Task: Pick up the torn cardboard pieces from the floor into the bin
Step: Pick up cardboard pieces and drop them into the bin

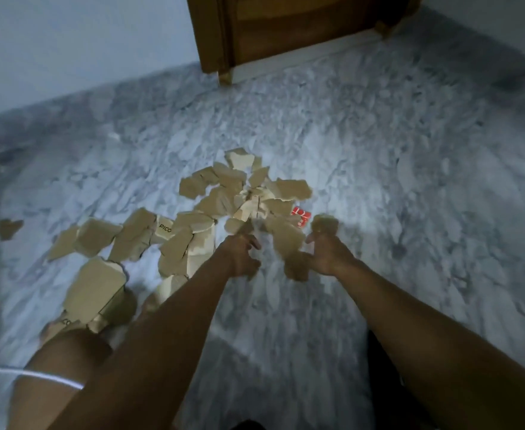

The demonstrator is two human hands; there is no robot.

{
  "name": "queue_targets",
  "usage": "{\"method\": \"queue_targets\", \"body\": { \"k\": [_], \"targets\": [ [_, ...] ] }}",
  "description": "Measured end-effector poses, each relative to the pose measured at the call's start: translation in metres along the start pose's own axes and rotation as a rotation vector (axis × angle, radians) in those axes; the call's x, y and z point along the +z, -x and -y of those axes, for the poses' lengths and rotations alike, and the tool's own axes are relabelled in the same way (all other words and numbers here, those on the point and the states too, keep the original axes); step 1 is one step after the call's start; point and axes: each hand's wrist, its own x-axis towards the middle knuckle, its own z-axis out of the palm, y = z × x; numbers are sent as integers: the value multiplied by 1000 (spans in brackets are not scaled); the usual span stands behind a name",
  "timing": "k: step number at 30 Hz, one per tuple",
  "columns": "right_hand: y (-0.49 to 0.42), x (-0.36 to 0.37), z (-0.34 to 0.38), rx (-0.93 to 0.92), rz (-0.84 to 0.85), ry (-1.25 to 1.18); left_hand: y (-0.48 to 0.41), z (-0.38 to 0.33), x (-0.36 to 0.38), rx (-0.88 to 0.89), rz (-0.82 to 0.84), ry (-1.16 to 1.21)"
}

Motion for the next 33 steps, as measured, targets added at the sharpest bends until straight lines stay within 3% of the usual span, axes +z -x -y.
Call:
{"method": "queue_targets", "body": {
  "k": [4,8,10,12,14,16,17,19,22,23,27,30,33],
  "targets": [
    [-31,48,-5,117,-5,-12,-15,29,54,3,-20,-98],
    [-55,85,-13,50,-227,143,-26,46,86,28,-162,-99],
    [-66,95,-20,27,-257,108,-32,49,93,10,-225,-42],
    [-72,99,-28,-39,-159,67,-37,50,94,-34,-230,-38],
    [-73,88,-30,-223,-19,186,-42,47,90,-66,-217,-41],
    [-78,60,-25,-266,202,269,-46,43,87,-92,-206,-19],
    [-86,45,-20,-263,226,205,-49,42,85,-103,-207,-2],
    [-115,23,-16,-376,59,163,-51,37,82,-125,-217,45],
    [-139,-1,-7,-397,29,457,-55,34,80,-145,-298,177],
    [-143,0,-9,-419,42,542,-56,32,81,-147,-318,215],
    [-137,36,-30,-526,-175,668,-61,25,80,-204,-318,396],
    [-130,49,-44,-558,-176,578,-68,13,69,-191,-302,475],
    [-130,26,-49,-574,-20,149,-88,0,53,-111,-258,472]
  ]
}}
